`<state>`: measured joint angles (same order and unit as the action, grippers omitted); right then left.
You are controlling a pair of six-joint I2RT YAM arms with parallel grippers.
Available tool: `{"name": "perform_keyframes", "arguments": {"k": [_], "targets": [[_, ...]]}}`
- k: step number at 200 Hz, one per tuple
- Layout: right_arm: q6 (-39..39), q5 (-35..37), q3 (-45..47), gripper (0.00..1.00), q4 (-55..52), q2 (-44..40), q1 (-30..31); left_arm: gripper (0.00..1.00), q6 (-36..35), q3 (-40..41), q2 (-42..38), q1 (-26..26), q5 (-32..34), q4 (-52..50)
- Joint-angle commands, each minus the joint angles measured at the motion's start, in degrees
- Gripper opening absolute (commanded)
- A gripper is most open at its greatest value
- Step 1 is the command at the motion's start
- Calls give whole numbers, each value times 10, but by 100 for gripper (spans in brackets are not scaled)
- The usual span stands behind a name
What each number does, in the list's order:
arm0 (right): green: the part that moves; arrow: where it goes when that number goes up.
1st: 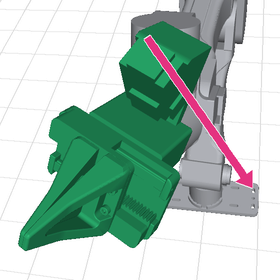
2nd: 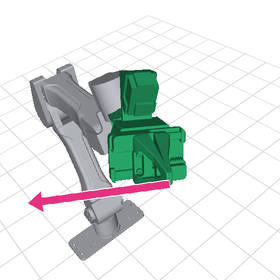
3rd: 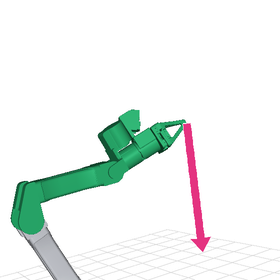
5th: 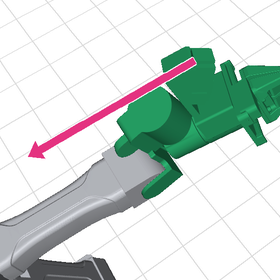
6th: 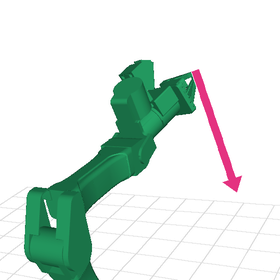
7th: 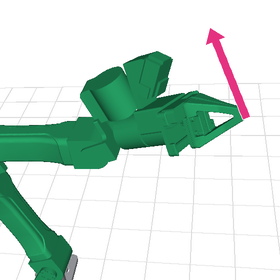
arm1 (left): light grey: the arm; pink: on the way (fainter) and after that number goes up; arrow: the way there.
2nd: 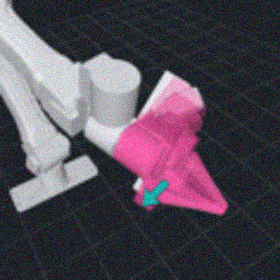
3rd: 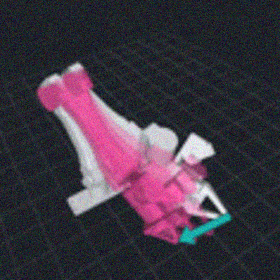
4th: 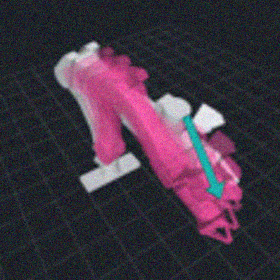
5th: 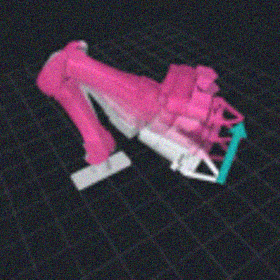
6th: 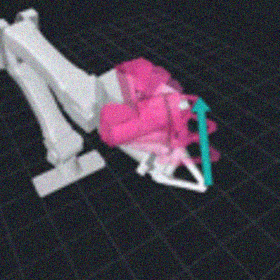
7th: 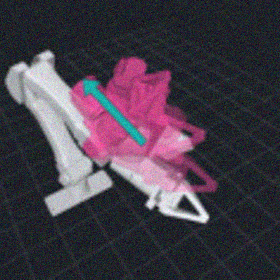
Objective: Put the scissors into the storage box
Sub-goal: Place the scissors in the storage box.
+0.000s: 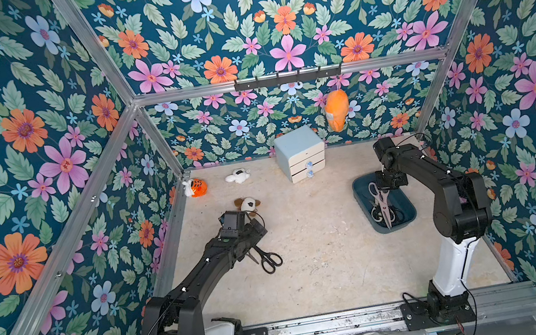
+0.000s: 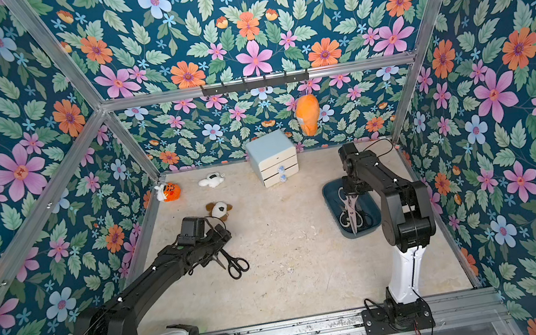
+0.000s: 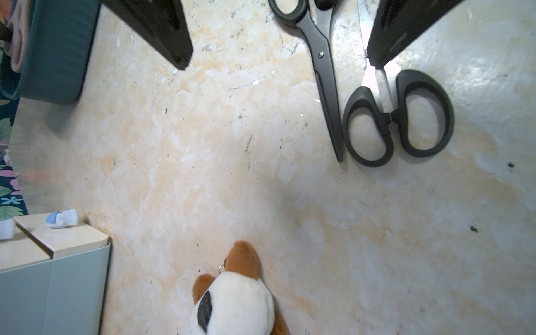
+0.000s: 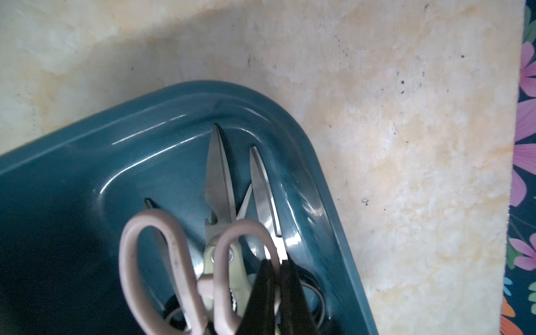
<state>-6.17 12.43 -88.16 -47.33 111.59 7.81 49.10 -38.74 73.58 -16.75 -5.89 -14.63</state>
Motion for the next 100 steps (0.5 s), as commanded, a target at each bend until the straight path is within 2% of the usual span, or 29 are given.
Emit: {"name": "perform_keyframes", "arguments": {"k": [1, 100], "targets": [[0, 6, -11, 0, 7, 15, 0, 99, 5, 1, -6, -2, 13, -16], [-14, -3, -59, 0, 2, 62, 1, 99, 13, 13, -39, -5, 33, -37]]}}
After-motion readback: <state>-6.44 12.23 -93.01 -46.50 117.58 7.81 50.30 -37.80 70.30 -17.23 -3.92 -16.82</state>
